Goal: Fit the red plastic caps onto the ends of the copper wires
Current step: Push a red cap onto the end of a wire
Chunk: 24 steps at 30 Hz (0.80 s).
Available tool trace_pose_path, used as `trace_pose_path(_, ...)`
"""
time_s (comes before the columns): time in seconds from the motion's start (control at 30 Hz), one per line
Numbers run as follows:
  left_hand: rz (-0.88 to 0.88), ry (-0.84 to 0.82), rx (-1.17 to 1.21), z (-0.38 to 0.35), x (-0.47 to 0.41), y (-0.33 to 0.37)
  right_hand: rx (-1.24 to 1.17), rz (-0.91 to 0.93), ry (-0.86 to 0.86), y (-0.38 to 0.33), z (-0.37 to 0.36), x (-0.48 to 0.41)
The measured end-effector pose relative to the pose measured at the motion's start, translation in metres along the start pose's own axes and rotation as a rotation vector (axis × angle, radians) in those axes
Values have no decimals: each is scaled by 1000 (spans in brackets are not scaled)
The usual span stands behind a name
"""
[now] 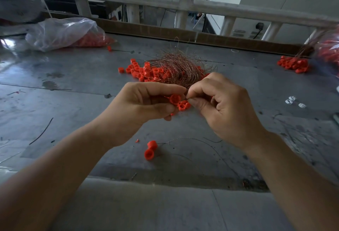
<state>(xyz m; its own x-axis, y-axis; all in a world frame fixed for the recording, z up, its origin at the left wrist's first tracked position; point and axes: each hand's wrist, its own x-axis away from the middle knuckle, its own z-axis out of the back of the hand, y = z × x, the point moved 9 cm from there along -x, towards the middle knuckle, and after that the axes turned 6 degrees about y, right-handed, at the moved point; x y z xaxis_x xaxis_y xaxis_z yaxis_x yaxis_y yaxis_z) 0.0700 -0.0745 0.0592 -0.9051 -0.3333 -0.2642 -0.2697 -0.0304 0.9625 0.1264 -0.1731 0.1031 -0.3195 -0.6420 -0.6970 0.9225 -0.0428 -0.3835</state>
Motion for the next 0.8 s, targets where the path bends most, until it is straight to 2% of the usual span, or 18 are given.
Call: trace_pose_path(0.8, 2, 42, 58, 4, 1, 0, 12, -20, -22, -1, -1, 0)
